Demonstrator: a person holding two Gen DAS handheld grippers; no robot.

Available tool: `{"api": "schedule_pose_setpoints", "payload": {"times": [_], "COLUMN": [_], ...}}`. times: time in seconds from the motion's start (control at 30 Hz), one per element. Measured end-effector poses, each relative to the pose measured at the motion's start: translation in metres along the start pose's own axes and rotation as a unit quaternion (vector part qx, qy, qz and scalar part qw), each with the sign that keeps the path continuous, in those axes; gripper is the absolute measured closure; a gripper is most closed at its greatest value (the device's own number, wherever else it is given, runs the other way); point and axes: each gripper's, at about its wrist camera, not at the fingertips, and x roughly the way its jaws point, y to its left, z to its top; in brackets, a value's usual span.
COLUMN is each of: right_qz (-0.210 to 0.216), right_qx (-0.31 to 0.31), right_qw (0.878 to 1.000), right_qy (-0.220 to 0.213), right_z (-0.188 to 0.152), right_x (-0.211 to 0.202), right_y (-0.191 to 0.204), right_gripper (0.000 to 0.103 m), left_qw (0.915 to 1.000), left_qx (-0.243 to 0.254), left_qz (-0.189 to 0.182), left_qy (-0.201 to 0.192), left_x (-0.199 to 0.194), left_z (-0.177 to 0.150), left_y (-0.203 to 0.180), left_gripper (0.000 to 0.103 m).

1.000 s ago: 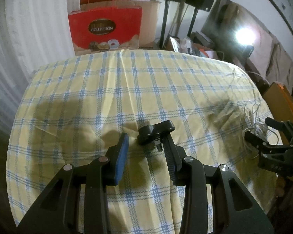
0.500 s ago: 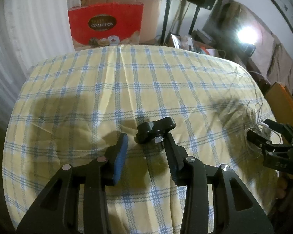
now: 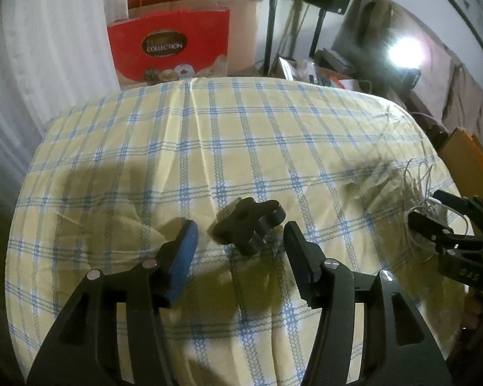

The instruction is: Organize objects

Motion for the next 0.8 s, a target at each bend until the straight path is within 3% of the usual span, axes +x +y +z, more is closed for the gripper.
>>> {"api": "schedule_pose_setpoints", "payload": {"times": [0.27, 0.43, 0.7, 0.77, 0.8], "right_qz": [0.017, 0.025, 0.014, 0.014, 0.012], "right_qx": [-0.022, -0.029, -0.028, -0.028, -0.027], "right_qw": [1.000, 0.999, 0.999, 0.999, 0.999], "right_qy": [-0.009, -0.017, -0.027, -0.027, -0.028], "right_z": [0.001, 0.000, -0.001, -0.001, -0.001], "right_x": [-0.002, -0.003, -0.002, -0.002, -0.003], "right_y": [0.015, 0.022, 0.029, 0.029, 0.029], "right_gripper": [0.060, 0.086, 0.089, 0.089, 0.089], "left_qw": [1.0000, 0.9999, 0.9999, 0.9998, 0.9997], "left_qx": [-0.004, -0.014, 0.000, 0.006, 0.009], "left_qz": [0.000, -0.009, 0.009, 0.016, 0.020], "left_qy": [0.000, -0.001, -0.011, -0.012, -0.013], "left_x": [0.001, 0.001, 0.001, 0.001, 0.001], "left_z": [0.002, 0.002, -0.001, -0.002, -0.002], "left_y": [0.000, 0.004, -0.002, -0.003, -0.004], "left_gripper": [0.051, 0.051, 0.051, 0.057, 0.066]}}
